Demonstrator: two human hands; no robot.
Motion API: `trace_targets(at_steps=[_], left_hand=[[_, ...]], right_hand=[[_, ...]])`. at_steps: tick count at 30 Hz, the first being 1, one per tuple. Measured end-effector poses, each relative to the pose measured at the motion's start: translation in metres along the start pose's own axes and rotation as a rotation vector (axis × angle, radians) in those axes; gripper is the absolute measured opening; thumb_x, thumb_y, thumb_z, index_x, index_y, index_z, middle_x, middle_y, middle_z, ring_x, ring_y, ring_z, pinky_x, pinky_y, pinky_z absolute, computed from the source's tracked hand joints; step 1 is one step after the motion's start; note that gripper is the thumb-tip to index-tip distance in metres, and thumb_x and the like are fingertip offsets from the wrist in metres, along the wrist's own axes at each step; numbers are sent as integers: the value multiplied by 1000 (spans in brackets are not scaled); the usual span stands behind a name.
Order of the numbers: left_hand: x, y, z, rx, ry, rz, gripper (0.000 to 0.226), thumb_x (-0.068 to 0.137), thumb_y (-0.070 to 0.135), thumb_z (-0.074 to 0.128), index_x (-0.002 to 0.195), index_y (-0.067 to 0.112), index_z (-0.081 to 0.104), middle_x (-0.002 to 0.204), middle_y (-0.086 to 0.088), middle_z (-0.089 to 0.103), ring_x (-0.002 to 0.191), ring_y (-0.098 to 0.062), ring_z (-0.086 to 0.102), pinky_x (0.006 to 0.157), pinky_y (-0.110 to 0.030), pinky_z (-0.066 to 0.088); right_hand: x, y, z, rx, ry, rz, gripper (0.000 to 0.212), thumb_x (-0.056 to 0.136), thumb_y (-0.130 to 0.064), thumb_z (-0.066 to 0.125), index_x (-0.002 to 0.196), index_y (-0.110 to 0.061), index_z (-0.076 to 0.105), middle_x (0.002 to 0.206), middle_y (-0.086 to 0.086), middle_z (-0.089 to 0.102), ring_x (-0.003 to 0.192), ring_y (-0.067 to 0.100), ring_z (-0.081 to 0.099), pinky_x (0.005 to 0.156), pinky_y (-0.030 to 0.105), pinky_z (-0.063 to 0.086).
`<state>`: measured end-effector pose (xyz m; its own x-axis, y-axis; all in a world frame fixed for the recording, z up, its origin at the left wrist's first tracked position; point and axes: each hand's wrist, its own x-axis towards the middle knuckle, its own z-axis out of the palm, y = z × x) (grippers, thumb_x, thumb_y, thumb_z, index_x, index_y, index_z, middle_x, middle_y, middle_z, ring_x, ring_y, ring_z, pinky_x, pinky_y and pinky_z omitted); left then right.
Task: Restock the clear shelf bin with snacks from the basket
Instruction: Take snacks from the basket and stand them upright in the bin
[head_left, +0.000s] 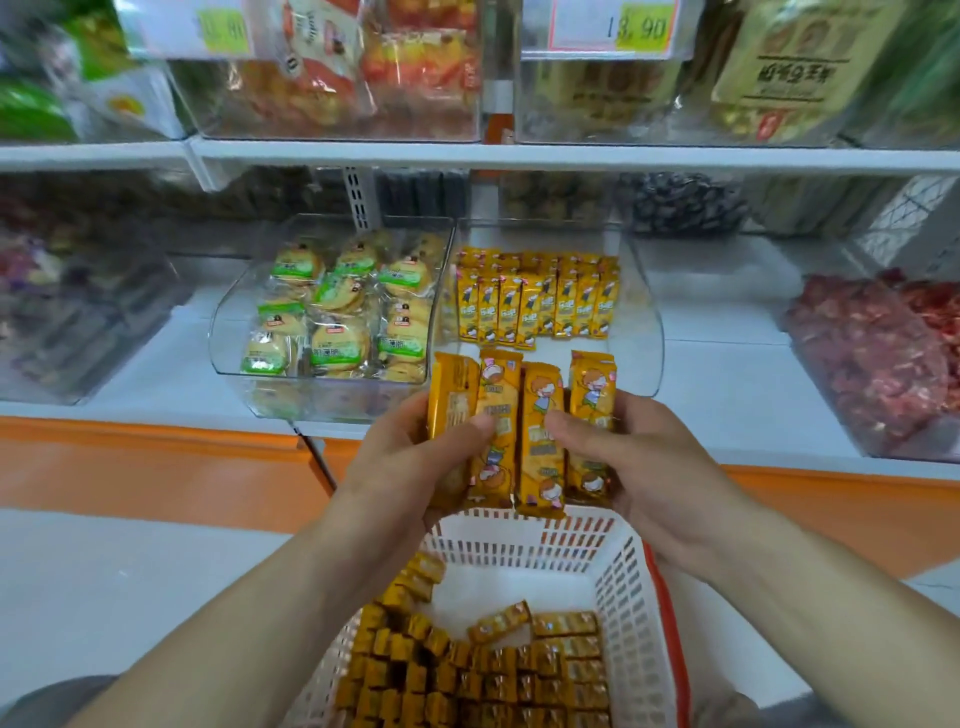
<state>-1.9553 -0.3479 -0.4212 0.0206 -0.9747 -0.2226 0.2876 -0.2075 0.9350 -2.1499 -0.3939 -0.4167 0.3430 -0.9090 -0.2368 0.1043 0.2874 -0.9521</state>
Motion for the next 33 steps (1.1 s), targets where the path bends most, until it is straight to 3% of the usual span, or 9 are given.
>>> trace_targets(at_steps=[5, 11, 13, 16, 20, 22, 25, 29, 33], left_hand=[[13, -6, -3, 54, 21, -22, 47, 75, 25, 85, 119, 20, 69, 109, -12, 78, 96, -37, 77, 76, -43, 64], [23, -10, -3, 116, 89, 34, 60, 59, 25, 91, 115, 15, 70, 103, -10, 80, 92, -33, 78, 81, -46, 63], [28, -7, -8, 90, 95, 38, 60, 56, 25, 90, 112, 14, 70, 101, -11, 80, 89, -33, 78, 72, -40, 64], [33, 1, -15, 90, 101, 44, 65, 55, 26, 91, 115, 13, 69, 103, -13, 80, 90, -35, 78, 71, -41, 65], [40, 13, -27, 119, 131, 69, 70, 54, 29, 91, 118, 16, 67, 104, -11, 80, 92, -34, 78, 81, -52, 64], [45, 20, -32, 126, 149, 84, 75, 53, 32, 91, 121, 16, 65, 105, -9, 80, 94, -32, 78, 87, -53, 61], [54, 27, -39, 133, 170, 118, 75, 54, 34, 89, 122, 18, 63, 105, -4, 80, 94, -27, 78, 89, -50, 61], [63, 28, -43, 119, 182, 138, 68, 59, 30, 88, 121, 17, 65, 103, -3, 80, 92, -25, 79, 86, -48, 63], [70, 23, -45, 125, 188, 148, 61, 60, 29, 90, 116, 23, 65, 102, -1, 80, 92, -24, 79, 87, -49, 62]], right_hand=[[19, 10, 4, -109, 82, -39, 58, 58, -42, 92, 108, -21, 72, 104, 6, 77, 99, 29, 73, 99, 55, 50], [33, 10, 11, -212, 95, -44, 66, 61, -64, 80, 114, -26, 67, 101, 1, 77, 93, 24, 75, 92, 54, 55], [36, 7, 11, -71, 77, 2, 53, 78, -56, 72, 116, -19, 66, 103, 6, 77, 93, 29, 75, 88, 54, 57], [37, 0, 8, 2, 111, -7, 30, 90, -43, 65, 109, -19, 68, 101, 6, 77, 92, 29, 75, 82, 52, 58], [42, -15, -2, -139, 264, -210, 18, 94, -35, 65, 93, -19, 74, 85, -6, 73, 76, 8, 69, 70, 34, 52], [55, -25, -7, -246, 372, -351, 17, 95, -34, 66, 102, -20, 71, 89, -3, 68, 77, 8, 64, 68, 28, 51], [93, -37, -12, -423, 427, -506, 15, 94, -31, 66, 107, -35, 60, 91, -5, 65, 78, 5, 63, 59, 18, 51], [172, -31, -32, -560, 507, -374, 22, 93, -23, 67, 107, -28, 52, 88, -5, 63, 81, 17, 63, 65, 30, 50], [232, -11, -51, -587, 602, -174, 23, 90, -15, 70, 102, -21, 52, 97, 6, 67, 97, 29, 67, 91, 47, 54]])
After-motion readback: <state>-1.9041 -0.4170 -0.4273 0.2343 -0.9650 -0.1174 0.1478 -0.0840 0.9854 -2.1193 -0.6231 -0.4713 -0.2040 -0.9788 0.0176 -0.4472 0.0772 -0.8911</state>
